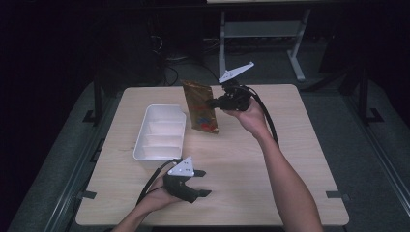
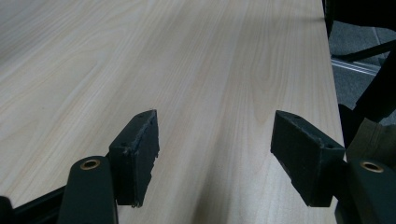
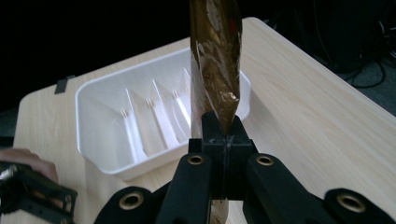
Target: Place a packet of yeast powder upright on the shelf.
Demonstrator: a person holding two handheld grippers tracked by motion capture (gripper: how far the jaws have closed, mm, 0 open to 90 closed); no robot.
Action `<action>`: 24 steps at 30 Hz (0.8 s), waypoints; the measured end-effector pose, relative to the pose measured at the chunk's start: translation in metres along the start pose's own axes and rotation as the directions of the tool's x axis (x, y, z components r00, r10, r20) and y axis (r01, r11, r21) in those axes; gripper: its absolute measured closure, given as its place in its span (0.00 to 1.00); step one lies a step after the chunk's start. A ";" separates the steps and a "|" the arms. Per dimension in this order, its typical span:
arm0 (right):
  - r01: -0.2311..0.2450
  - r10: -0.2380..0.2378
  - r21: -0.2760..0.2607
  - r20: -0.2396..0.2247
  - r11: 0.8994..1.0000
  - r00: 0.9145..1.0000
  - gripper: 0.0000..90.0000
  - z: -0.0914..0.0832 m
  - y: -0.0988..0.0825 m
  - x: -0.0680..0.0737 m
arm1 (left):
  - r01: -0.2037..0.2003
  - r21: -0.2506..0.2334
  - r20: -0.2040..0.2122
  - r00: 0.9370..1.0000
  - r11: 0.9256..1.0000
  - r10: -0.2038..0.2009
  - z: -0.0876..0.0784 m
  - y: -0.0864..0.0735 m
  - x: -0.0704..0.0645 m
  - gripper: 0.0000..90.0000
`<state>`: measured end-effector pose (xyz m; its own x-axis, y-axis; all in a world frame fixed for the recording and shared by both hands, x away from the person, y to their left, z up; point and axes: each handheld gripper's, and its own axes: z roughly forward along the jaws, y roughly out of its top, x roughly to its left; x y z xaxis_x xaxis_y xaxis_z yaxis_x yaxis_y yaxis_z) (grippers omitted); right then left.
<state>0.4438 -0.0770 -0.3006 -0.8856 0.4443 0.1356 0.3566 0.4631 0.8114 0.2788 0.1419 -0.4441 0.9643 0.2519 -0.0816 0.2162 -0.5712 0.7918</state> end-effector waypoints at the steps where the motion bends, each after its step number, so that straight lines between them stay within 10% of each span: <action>1: 0.003 -0.003 0.002 -0.007 1.000 1.000 1.00 0.002 0.002 0.000 | -0.001 0.001 0.001 1.000 1.000 0.001 0.000 0.000 0.000 0.36; 24: 0.041 -0.042 -0.021 -0.049 0.999 0.998 1.00 0.039 0.039 0.010 | -0.003 0.001 0.003 1.000 1.000 0.003 -0.001 -0.001 0.000 0.36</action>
<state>0.4605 -0.0253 -0.2899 -0.9133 0.3861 0.1294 0.3137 0.4644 0.8282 0.2780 0.1432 -0.4443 0.9655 0.2477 -0.0807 0.2132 -0.5730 0.7913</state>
